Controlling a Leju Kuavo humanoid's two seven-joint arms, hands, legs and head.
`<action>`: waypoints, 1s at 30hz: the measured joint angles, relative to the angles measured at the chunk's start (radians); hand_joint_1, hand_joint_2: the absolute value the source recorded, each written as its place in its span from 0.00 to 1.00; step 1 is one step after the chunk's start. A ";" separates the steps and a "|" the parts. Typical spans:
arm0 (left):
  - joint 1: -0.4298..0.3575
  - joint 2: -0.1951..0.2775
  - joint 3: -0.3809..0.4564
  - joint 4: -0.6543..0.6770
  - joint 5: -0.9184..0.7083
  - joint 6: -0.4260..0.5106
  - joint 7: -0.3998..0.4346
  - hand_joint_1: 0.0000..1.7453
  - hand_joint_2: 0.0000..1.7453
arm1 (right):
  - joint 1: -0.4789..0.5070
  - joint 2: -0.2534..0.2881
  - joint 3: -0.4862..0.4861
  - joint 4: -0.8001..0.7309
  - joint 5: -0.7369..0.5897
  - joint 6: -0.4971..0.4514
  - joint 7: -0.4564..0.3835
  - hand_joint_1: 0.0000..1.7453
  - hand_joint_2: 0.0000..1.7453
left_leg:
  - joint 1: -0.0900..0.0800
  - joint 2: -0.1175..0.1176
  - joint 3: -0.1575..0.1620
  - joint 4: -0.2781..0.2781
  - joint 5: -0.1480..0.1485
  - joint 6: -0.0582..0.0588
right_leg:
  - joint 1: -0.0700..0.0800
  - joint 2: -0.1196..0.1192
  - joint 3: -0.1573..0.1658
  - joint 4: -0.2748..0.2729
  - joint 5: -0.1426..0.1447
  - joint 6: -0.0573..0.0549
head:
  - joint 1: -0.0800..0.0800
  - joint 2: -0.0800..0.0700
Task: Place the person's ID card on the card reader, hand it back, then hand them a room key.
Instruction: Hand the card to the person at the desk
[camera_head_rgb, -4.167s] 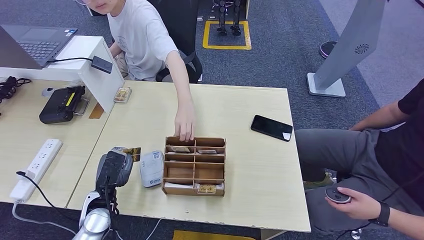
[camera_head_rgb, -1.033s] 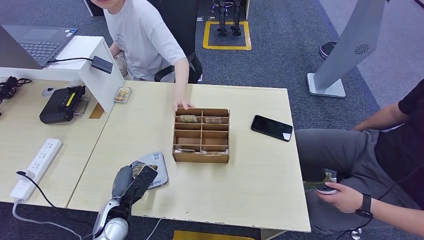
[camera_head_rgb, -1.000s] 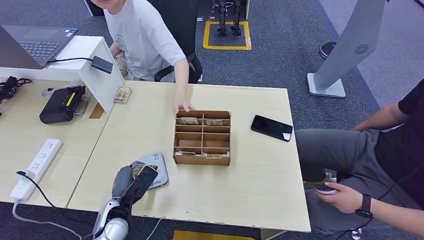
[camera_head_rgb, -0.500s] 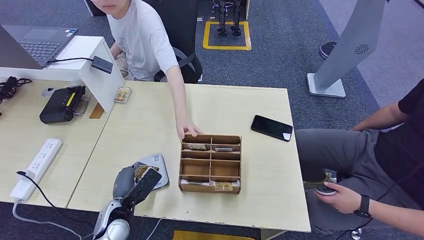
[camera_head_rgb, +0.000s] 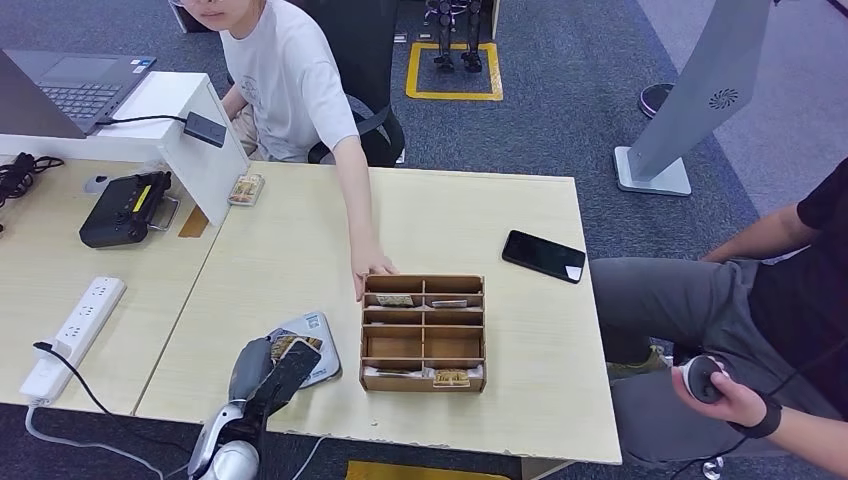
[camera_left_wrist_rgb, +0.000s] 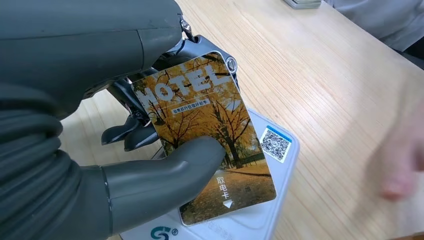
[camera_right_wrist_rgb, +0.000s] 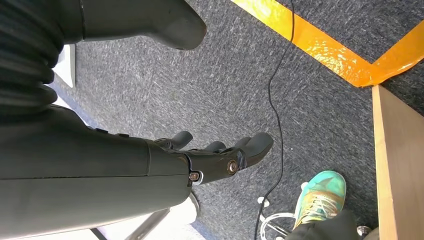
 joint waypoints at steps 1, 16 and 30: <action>0.002 -0.002 0.003 0.000 0.045 -0.013 -0.025 1.00 1.00 | 0.000 -0.001 0.001 0.000 -0.001 -0.001 -0.002 0.00 1.00 | 0.000 0.000 0.000 0.000 0.000 0.000 | 0.000 0.000 0.000 0.000 0.000 0.000 | 0.000 0.000; 0.030 -0.012 0.136 -0.284 1.049 -0.208 -0.312 1.00 1.00 | 0.009 -0.009 0.012 0.021 -0.012 -0.073 -0.004 0.00 1.00 | 0.001 0.000 -0.001 0.000 0.000 0.000 | 0.000 0.000 -0.001 0.001 0.000 0.000 | 0.000 0.000; -0.119 0.020 0.195 -0.456 0.803 0.016 -0.490 1.00 1.00 | 0.009 -0.005 0.016 0.025 -0.016 -0.068 -0.003 0.00 1.00 | 0.000 0.000 -0.001 0.000 0.000 -0.001 | 0.000 0.000 -0.002 0.001 0.000 0.000 | 0.000 0.000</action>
